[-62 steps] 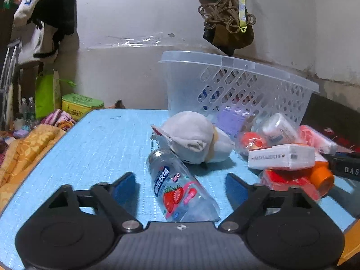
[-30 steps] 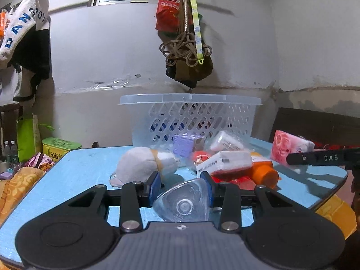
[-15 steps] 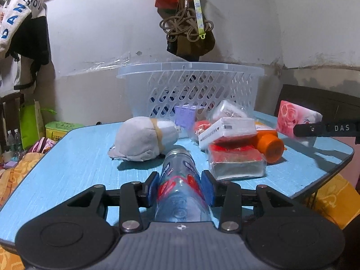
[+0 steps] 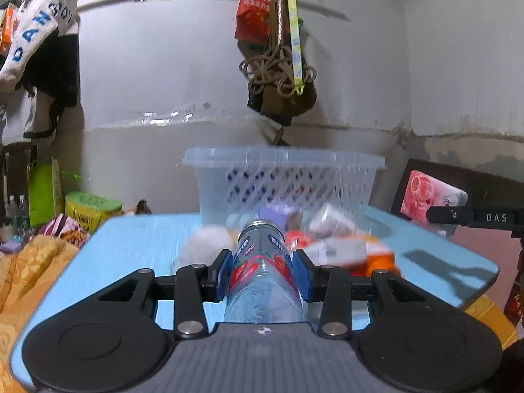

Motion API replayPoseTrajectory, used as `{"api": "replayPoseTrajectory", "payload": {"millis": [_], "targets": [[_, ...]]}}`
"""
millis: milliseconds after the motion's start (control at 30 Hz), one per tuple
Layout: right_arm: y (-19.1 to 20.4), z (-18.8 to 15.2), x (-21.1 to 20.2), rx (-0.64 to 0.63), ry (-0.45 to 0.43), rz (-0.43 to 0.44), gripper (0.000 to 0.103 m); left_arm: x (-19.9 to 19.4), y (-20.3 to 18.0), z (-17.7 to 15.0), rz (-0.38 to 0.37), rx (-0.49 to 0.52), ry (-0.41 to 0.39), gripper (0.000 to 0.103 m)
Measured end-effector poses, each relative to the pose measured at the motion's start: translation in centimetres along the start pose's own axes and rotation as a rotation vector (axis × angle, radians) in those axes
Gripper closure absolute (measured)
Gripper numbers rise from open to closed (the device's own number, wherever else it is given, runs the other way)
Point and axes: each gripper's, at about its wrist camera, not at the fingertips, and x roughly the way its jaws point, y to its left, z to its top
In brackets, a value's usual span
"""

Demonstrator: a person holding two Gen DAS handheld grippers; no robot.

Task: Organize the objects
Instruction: 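Lift both items over the basket and open both tools to release them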

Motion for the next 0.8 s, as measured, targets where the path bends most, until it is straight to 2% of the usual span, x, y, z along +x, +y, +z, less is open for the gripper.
{"api": "replayPoseTrajectory", "payload": {"millis": [133, 233, 367, 433, 567, 667, 700, 733, 767, 800], "targets": [[0.1, 2.9, -0.4, -0.005, -0.049, 0.026, 0.075, 0.1, 0.3, 4.0, -0.028, 0.0, -0.053, 0.058], [1.0, 6.0, 1.5, -0.07, -0.06, 0.023, 0.075, 1.6, 0.7, 8.2, -0.073, 0.0, -0.066, 0.058], [1.3, 10.4, 6.2, -0.065, -0.023, 0.087, 0.075, 6.5, 0.6, 13.8, -0.122, -0.003, 0.003, 0.058], [1.8, 11.4, 9.2, -0.066, 0.042, 0.061, 0.075, 9.6, 0.4, 15.8, -0.126, 0.002, 0.068, 0.058], [2.2, 11.7, 14.3, -0.083, 0.168, 0.034, 0.075, 14.9, 0.0, 17.7, -0.09, -0.029, 0.175, 0.058], [2.1, 11.1, 15.6, -0.093, 0.193, 0.041, 0.074, 18.0, 0.1, 17.4, -0.09, -0.075, 0.263, 0.058], [2.1, 11.0, 15.6, -0.096, 0.192, 0.056, 0.07, 18.5, 0.2, 17.1, -0.077, -0.08, 0.258, 0.057], [2.1, 11.0, 15.6, -0.098, 0.18, 0.062, 0.051, 18.6, 0.3, 16.7, -0.064, -0.081, 0.244, 0.044], [2.0, 11.0, 15.2, -0.096, 0.156, 0.056, 0.035, 18.9, 0.6, 16.6, -0.049, -0.089, 0.229, 0.016], [1.8, 11.1, 14.7, -0.088, 0.131, 0.048, 0.011, 19.0, 1.0, 16.4, -0.027, -0.109, 0.212, 0.003]]}}
